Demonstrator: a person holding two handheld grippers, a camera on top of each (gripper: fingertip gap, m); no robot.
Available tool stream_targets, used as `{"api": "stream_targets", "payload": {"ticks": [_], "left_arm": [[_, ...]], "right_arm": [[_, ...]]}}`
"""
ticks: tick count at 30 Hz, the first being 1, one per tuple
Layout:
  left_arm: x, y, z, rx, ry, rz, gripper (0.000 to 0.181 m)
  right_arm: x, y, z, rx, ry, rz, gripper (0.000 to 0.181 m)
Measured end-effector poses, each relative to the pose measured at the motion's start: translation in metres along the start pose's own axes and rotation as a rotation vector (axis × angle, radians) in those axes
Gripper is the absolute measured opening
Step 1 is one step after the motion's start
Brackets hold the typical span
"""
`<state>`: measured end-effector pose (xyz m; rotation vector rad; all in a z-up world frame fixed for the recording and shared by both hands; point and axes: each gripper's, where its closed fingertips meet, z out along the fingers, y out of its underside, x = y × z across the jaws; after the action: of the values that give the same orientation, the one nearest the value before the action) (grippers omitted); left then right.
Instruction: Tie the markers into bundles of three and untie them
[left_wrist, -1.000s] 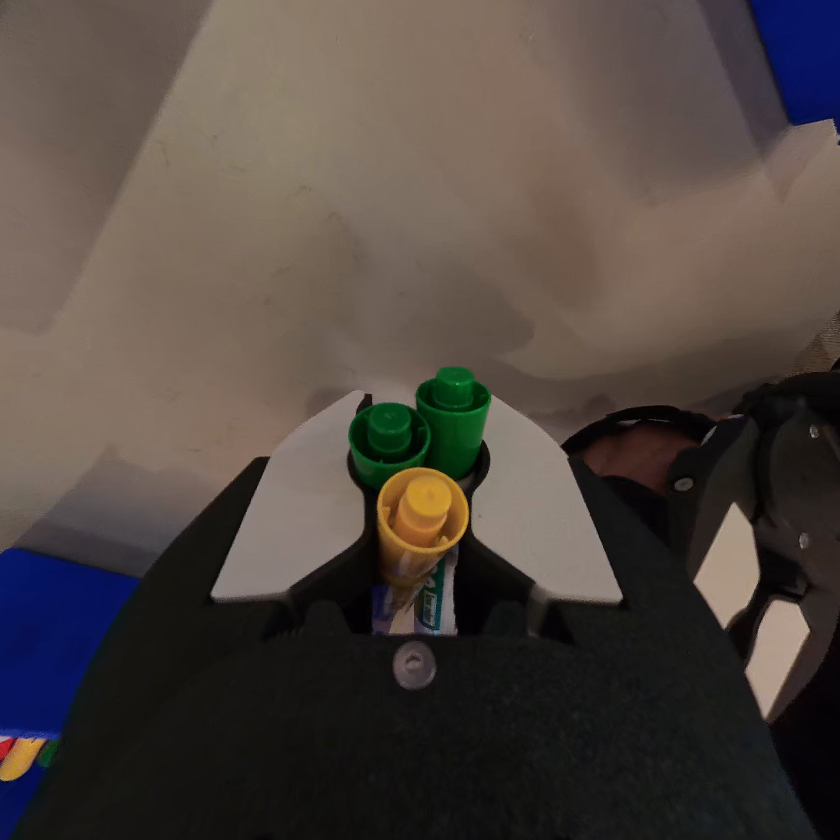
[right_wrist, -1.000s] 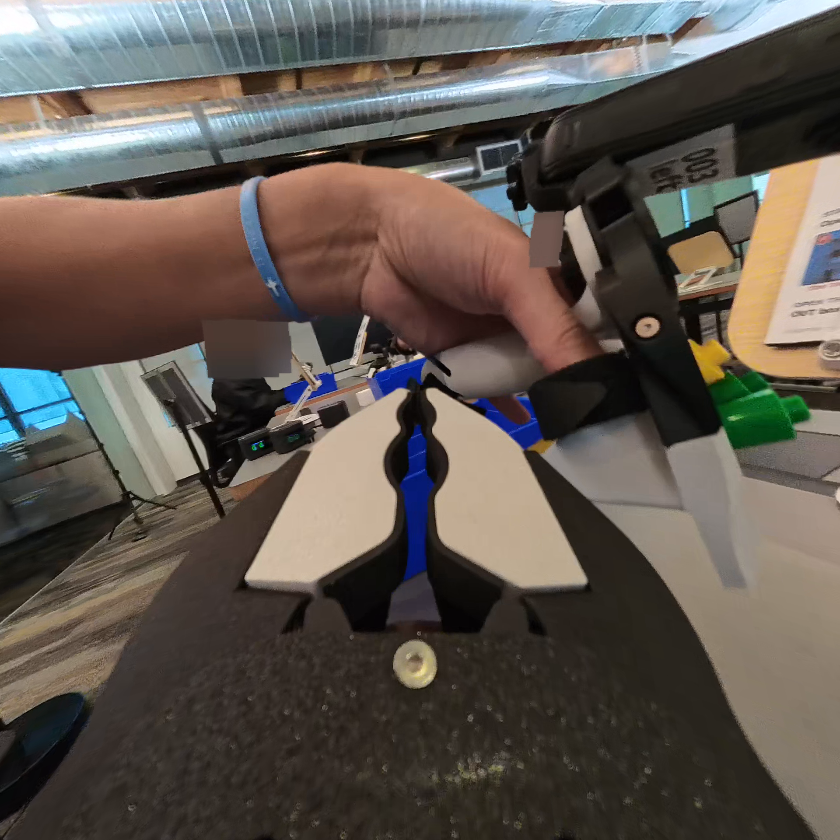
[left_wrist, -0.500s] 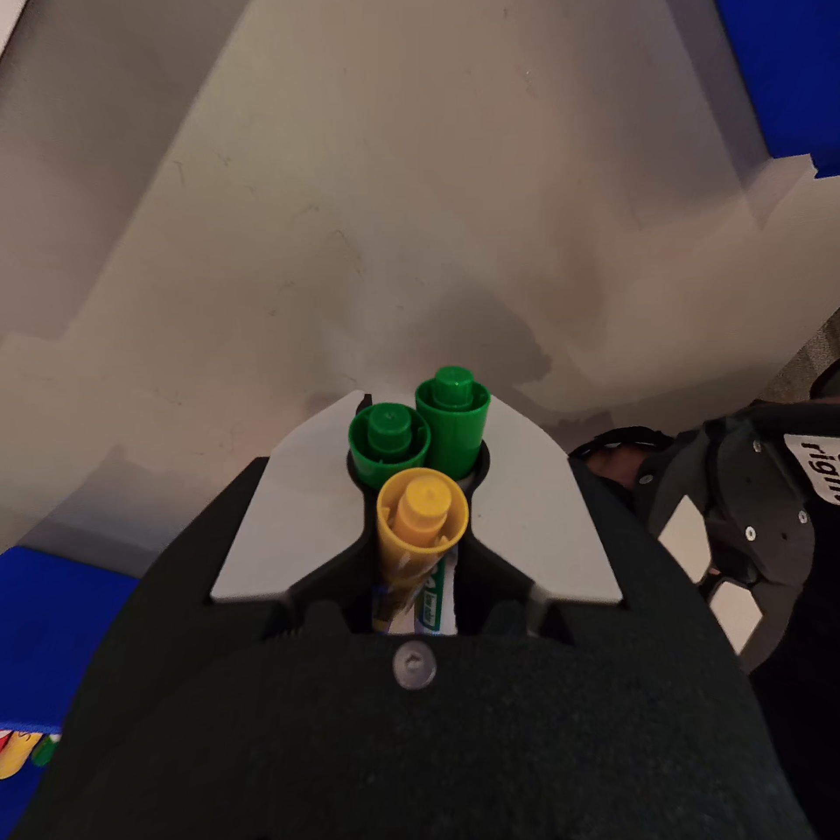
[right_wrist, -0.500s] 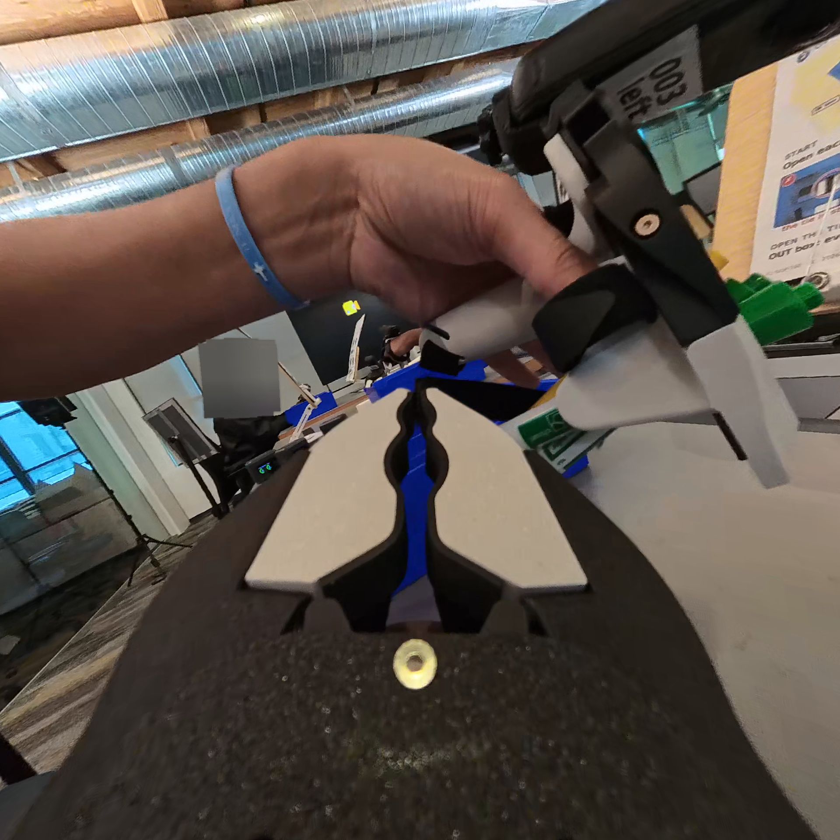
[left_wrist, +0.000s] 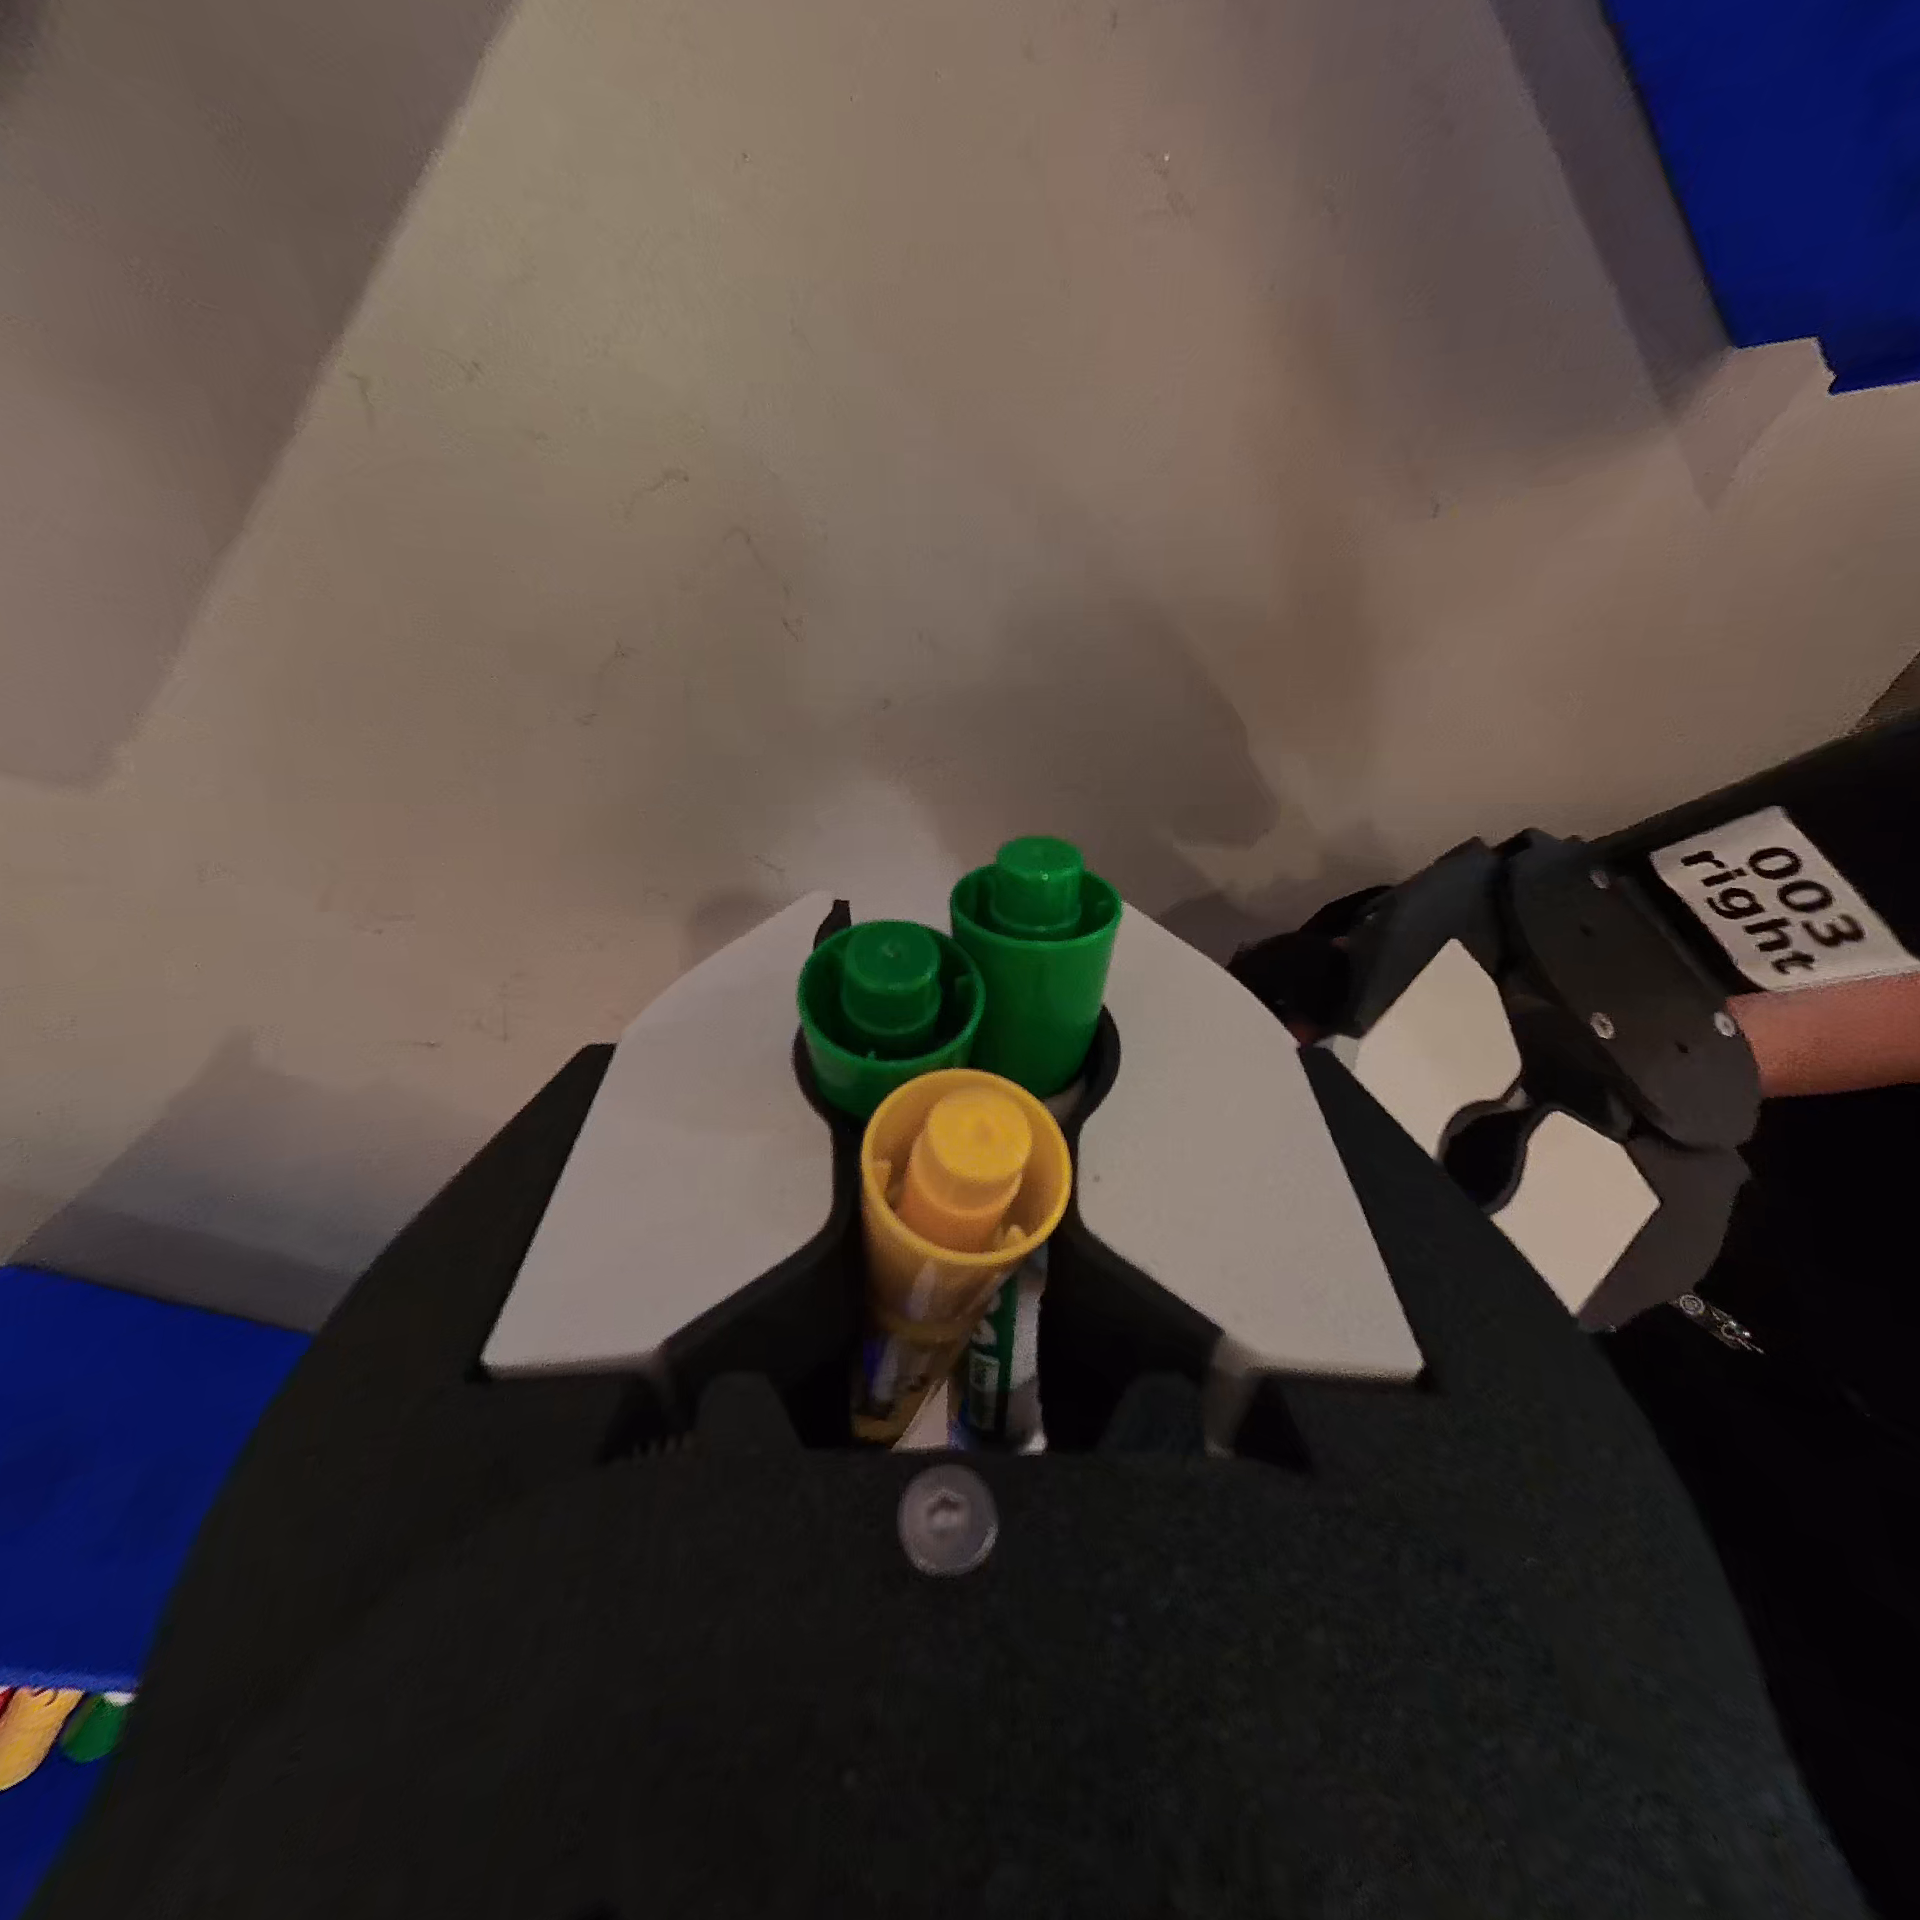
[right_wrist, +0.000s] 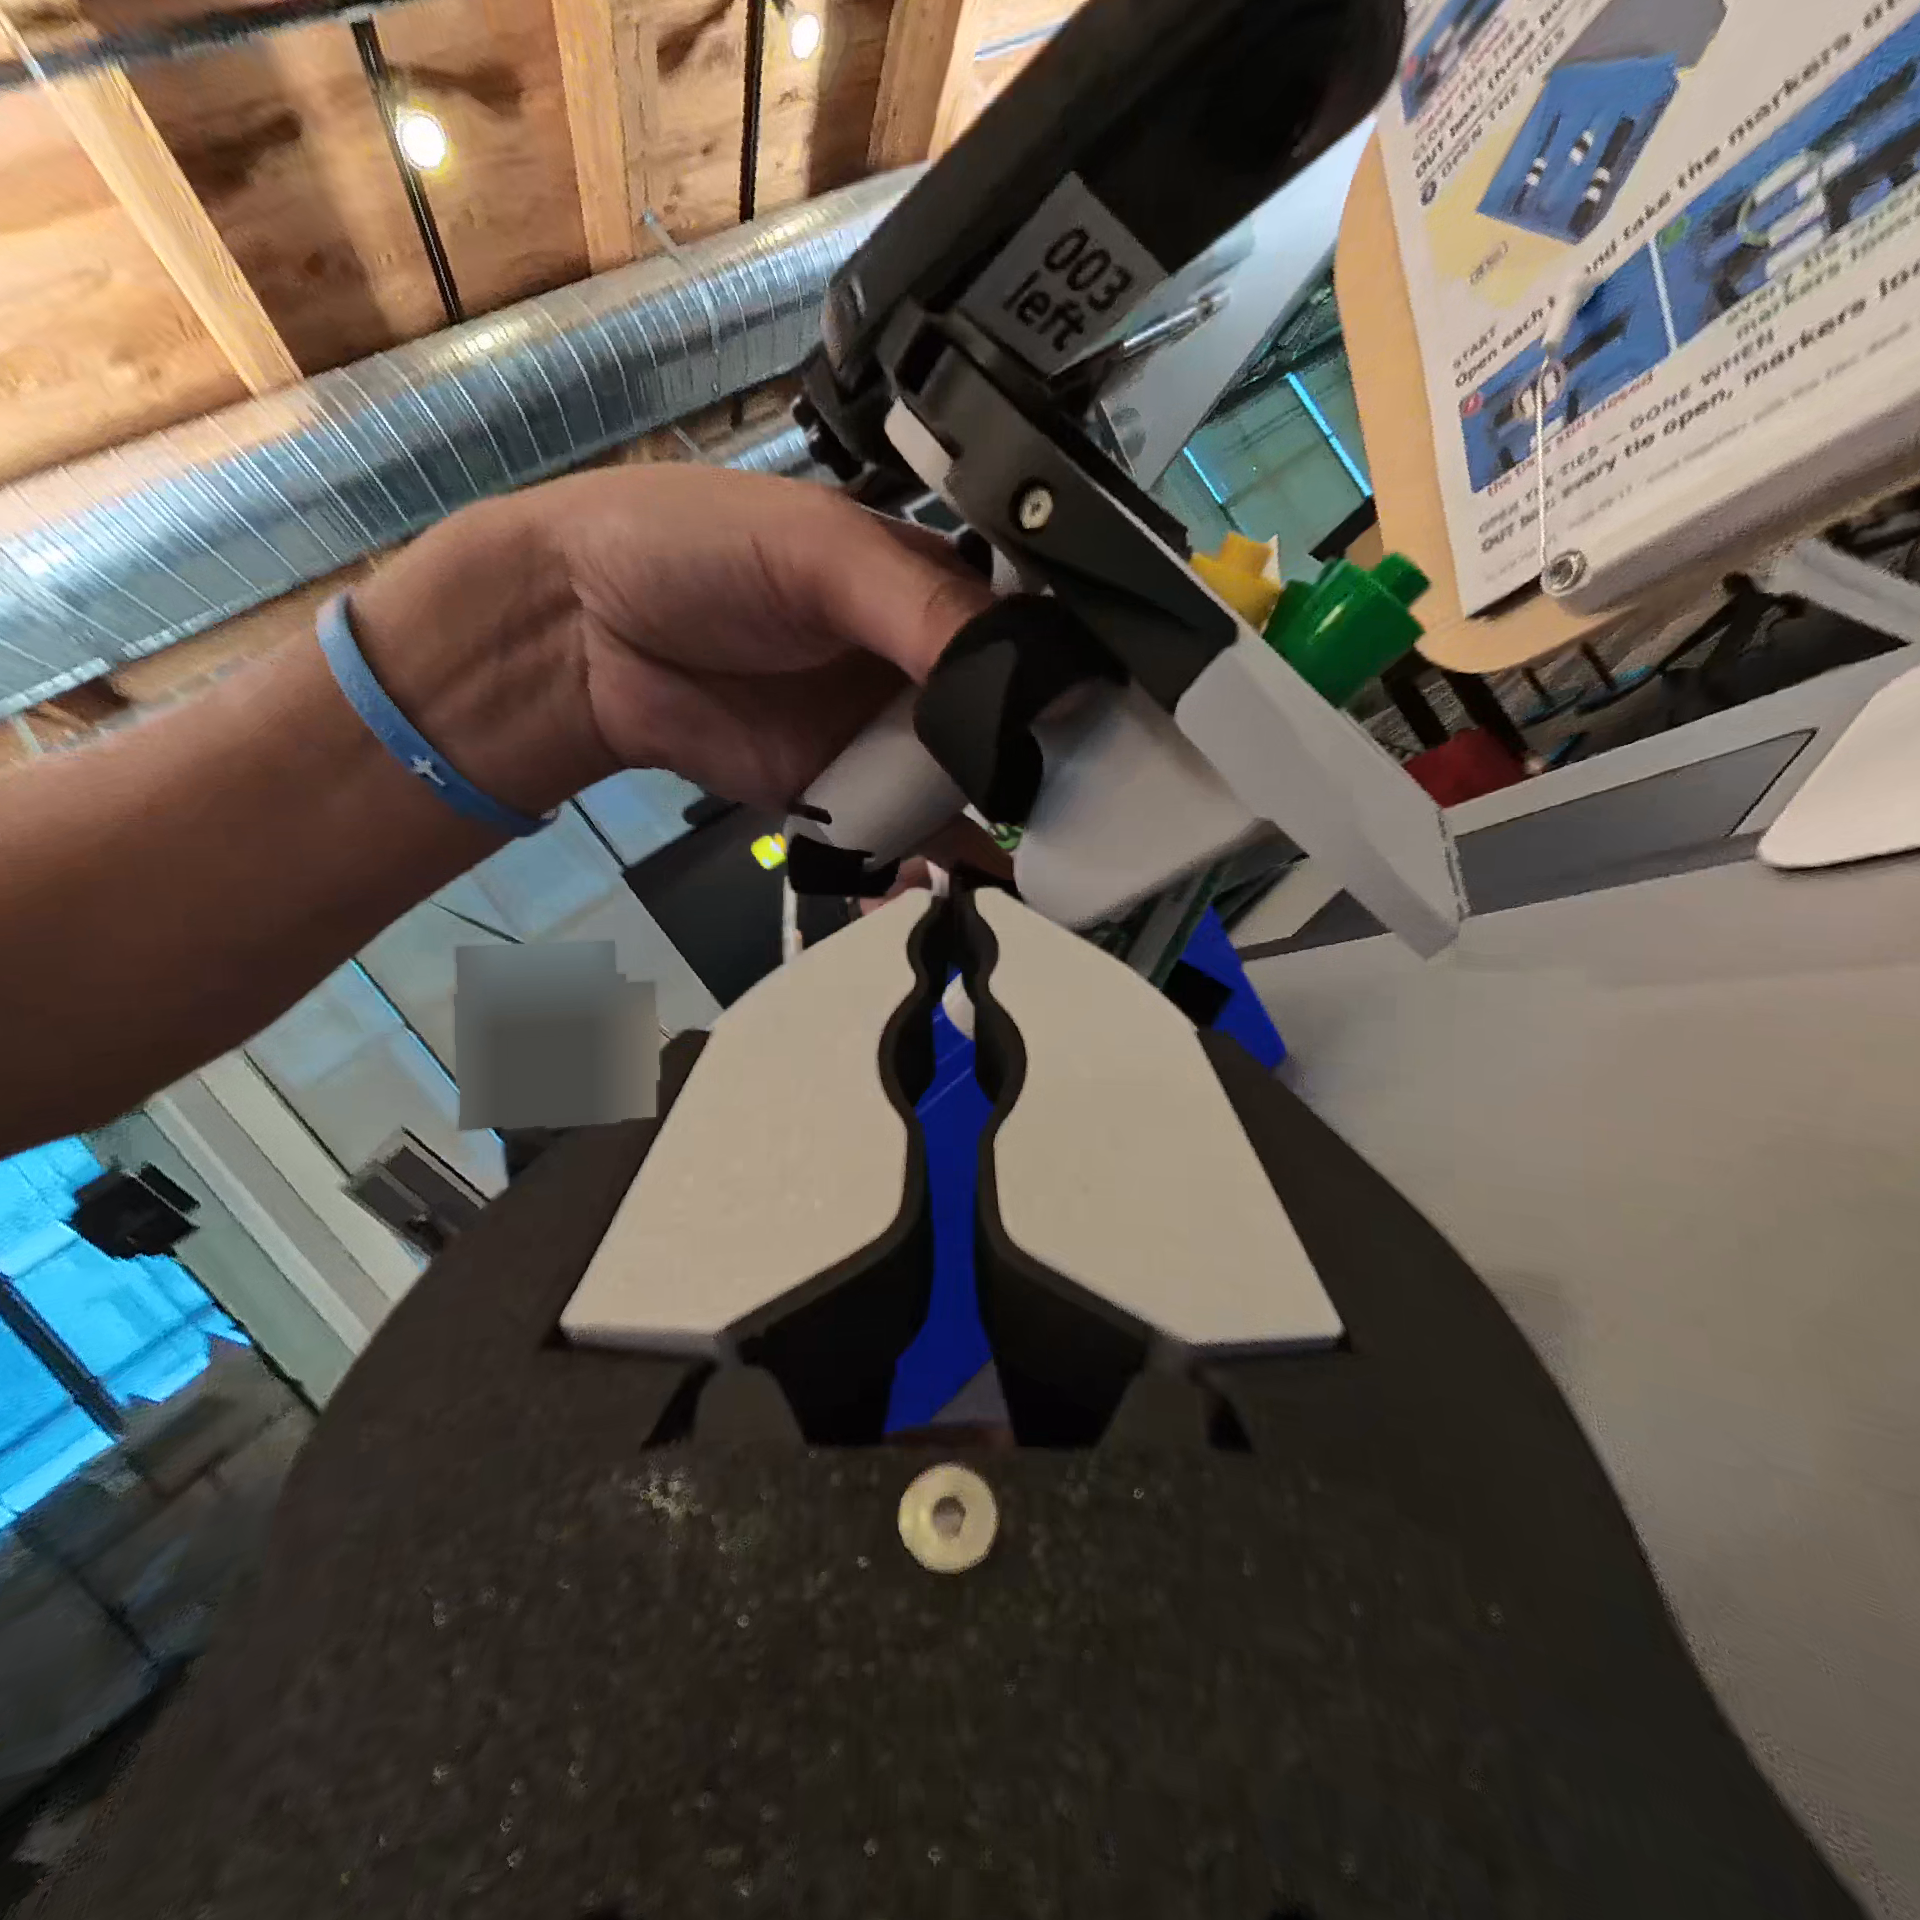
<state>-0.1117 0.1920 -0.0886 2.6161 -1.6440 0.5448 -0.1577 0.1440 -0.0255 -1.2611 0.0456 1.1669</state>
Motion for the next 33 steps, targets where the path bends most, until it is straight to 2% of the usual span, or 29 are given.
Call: {"api": "stream_targets", "payload": {"ticks": [6,10,19,25,33], "left_arm": [[0.005,0.000,0.004,-0.030,-0.009,0.024,0.039],[0.004,-0.002,0.005,-0.045,-0.023,0.021,0.039],[-0.013,0.001,0.005,-0.168,-0.162,0.004,0.039],[-0.015,0.001,0.010,-0.220,-0.208,0.014,0.039],[-0.008,-0.006,0.012,-0.240,-0.205,0.021,0.039]], "right_arm": [[0.009,-0.007,-0.006,0.135,0.018,0.177,0.001],[0.007,-0.003,-0.007,0.197,0.019,0.188,0.001],[0.016,-0.007,0.002,0.418,0.013,0.332,0.001],[0.020,0.000,0.008,0.468,0.045,0.404,0.001],[0.026,0.004,-0.005,0.535,0.042,0.490,0.001]]}}
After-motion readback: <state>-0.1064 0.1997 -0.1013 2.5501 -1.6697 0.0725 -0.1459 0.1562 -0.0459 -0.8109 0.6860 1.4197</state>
